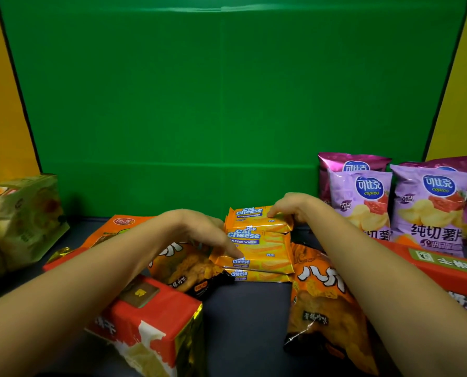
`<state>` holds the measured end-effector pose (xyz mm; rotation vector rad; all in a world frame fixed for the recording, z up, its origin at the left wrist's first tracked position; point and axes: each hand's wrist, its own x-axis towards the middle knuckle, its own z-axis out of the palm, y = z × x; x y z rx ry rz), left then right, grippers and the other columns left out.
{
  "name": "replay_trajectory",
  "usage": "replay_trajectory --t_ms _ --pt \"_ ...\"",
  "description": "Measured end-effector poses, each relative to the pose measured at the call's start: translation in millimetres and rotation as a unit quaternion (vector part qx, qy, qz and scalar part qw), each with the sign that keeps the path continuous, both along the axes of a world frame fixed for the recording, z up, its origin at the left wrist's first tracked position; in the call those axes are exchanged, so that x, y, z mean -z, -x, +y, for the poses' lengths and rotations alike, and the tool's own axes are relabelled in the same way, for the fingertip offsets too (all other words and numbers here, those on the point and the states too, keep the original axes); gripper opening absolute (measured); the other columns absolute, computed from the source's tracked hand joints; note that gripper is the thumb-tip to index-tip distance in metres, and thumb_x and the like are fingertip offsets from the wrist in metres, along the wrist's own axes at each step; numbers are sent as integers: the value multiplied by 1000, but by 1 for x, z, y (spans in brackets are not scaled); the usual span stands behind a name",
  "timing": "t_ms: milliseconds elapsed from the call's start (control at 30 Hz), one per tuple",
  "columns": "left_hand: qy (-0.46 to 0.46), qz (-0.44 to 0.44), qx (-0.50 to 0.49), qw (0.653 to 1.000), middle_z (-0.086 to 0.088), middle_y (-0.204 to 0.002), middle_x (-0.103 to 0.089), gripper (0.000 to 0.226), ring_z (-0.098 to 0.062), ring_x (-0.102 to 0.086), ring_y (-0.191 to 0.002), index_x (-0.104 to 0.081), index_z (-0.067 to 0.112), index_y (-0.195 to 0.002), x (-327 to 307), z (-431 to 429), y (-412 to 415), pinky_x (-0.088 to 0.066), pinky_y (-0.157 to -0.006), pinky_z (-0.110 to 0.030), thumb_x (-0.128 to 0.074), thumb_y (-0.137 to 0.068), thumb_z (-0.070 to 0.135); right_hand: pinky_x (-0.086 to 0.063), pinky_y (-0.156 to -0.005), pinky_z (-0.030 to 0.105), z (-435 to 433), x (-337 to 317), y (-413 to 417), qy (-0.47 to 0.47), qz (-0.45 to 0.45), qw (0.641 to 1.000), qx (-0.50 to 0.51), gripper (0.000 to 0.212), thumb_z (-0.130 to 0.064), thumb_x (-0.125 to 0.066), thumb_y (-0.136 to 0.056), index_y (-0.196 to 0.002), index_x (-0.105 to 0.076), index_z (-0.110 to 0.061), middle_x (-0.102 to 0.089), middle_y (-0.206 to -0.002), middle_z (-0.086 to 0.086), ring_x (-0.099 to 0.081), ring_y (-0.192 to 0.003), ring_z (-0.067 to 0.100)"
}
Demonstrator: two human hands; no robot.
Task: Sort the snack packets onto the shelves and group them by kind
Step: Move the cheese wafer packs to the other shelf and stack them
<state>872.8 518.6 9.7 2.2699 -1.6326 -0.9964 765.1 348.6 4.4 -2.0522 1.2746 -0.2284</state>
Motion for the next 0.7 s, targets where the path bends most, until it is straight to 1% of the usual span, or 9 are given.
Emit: replay_trajectory --t_ms 67,167,300,367,433,533,567,633,700 --pt "8 16 7 1000 6 -90 -66 7 3 -62 -54 -56 23 -83 0 0 -1 -52 -60 -13 -58 -90 24 -43 -59 33 3 1 3 19 32 999 -19 46 -12 -61 -85 -123 -45 8 -53 -102 19 -55 -86 29" --pt "1 17 22 1000 -1 -114 -63 12 2 -62 -62 -53 21 -105 2 1 0 -51 -60 -10 -54 -92 22 -41 -55 30 9 3 4 55 84 994 -41 39 -19 -52 -91 -120 -48 6 -61 -100 19 -56 -66 24" --pt "14 18 40 999 3 -127 -55 40 -9 -54 -100 -42 15 -133 5 5 2 -48 -68 -7 -48 -95 25 -44 -76 30 14 6 4 137 146 978 -54 46 -29 -42 -95 -123 -51 7 -55 -130 19 -56 -99 29" --pt "14 21 43 999 6 -124 -54 39 -9 -51 -102 -41 16 -134 4 9 4 -46 -66 -4 -45 -96 25 -42 -91 31 14 8 3 160 165 972 -54 49 -33 -38 -96 -125 -50 5 -51 -134 19 -53 -116 31" --pt "2 19 53 998 6 -124 -55 36 -8 -54 -99 -45 16 -131 4 9 3 -47 -66 -3 -45 -96 26 -42 -95 32 16 9 3 173 179 967 -56 50 -36 -36 -96 -125 -51 2 -51 -135 19 -52 -119 33" --pt "1 -14 30 999 5 -107 -64 17 3 -63 -71 -56 22 -104 -5 12 5 -48 -60 -6 -49 -94 33 -42 -95 32 22 5 3 208 186 958 -65 52 -37 -35 -96 -125 -52 3 -50 -135 21 -52 -120 35" --pt "9 -44 20 999 4 -105 -62 21 2 -64 -74 -56 21 -101 -9 15 5 -49 -63 -9 -50 -92 39 -42 -95 32 24 1 5 226 183 954 -67 52 -37 -35 -96 -126 -51 3 -50 -136 21 -51 -121 35" --pt "26 -133 5 991 -4 -119 -59 50 -14 -61 -103 -55 10 -116 -19 18 -2 -47 -85 -23 -48 -89 50 -43 -95 33 30 -10 10 265 177 945 -69 50 -36 -37 -95 -126 -51 1 -50 -136 21 -51 -121 35" --pt "62 -186 -28 980 -10 -122 -60 62 -24 -57 -109 -55 4 -121 -24 25 -15 -44 -91 -30 -45 -88 55 -44 -92 34 38 -24 21 310 163 934 -74 46 -34 -39 -93 -121 -54 -2 -53 -133 21 -52 -119 36"
